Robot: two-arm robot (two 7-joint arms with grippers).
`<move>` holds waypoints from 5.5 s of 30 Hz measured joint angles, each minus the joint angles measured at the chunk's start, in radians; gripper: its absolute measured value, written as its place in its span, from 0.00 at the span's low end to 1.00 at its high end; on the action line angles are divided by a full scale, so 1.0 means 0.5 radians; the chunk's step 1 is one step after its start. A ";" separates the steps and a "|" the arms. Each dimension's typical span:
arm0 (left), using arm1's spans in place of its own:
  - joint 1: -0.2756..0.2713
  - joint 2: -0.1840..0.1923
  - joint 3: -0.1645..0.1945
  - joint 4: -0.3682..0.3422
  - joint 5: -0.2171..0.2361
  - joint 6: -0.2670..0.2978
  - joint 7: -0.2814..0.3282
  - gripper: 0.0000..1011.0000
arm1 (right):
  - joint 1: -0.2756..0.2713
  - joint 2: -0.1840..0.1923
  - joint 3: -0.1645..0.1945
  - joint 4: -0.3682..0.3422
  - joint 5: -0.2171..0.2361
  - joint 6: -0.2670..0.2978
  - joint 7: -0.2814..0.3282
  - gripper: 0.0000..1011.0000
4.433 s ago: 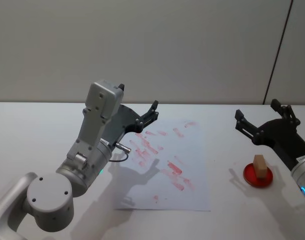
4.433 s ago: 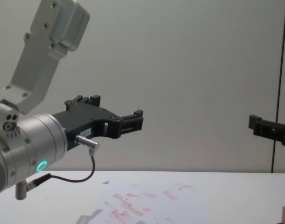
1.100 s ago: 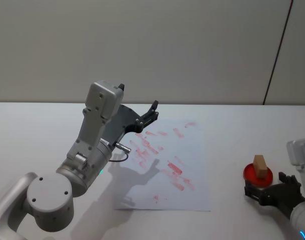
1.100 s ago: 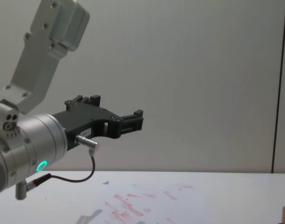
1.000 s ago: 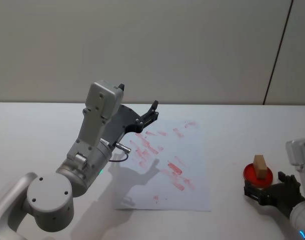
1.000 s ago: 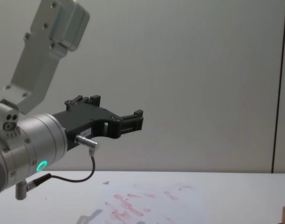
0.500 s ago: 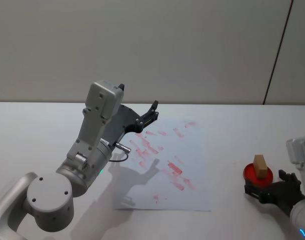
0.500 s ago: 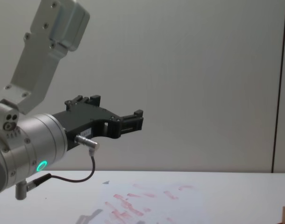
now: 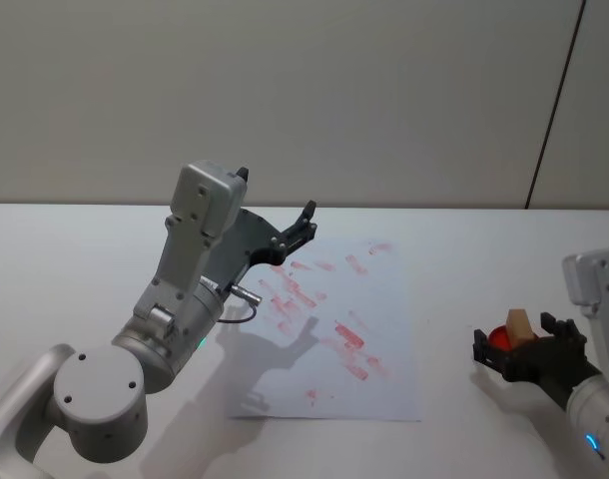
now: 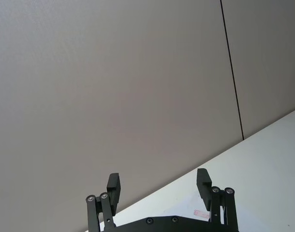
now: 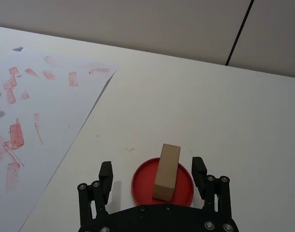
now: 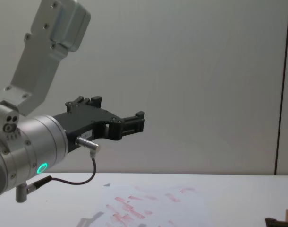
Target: Use the one hand to pick up the stamp and affix it onto the A4 paper.
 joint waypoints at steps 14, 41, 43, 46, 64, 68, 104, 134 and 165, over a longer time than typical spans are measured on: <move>0.000 0.000 0.000 0.000 0.000 0.000 0.000 0.99 | 0.005 -0.017 0.009 0.020 -0.004 0.029 -0.015 0.99; 0.000 0.000 0.000 0.000 0.000 0.000 0.000 0.99 | 0.088 -0.066 0.005 0.147 -0.090 0.020 0.043 0.75; 0.000 0.000 0.000 0.000 0.000 0.000 0.000 0.99 | 0.091 -0.067 0.005 0.150 -0.093 0.019 0.045 0.72; 0.000 0.000 0.000 0.000 0.000 0.000 0.000 0.99 | 0.094 -0.069 0.004 0.155 -0.096 0.019 0.048 0.62; 0.000 0.000 0.000 0.000 0.000 0.000 0.000 0.99 | 0.103 -0.074 0.002 0.167 -0.106 0.015 0.056 0.22; 0.000 0.000 0.000 0.000 0.000 0.000 0.000 0.99 | 0.103 -0.074 0.003 0.167 -0.109 0.007 0.060 0.22; 0.000 0.000 0.000 0.000 0.000 0.000 0.000 0.99 | 0.546 -0.278 -0.116 0.397 -0.289 -0.224 0.720 0.22; 0.000 0.000 0.000 0.000 0.000 0.000 0.000 0.99 | 0.933 -0.504 -0.298 1.078 -0.623 0.016 1.053 0.22; 0.000 0.000 0.000 0.000 0.000 0.000 0.000 0.99 | 0.992 -0.520 -0.269 0.961 -0.460 -0.087 0.993 0.22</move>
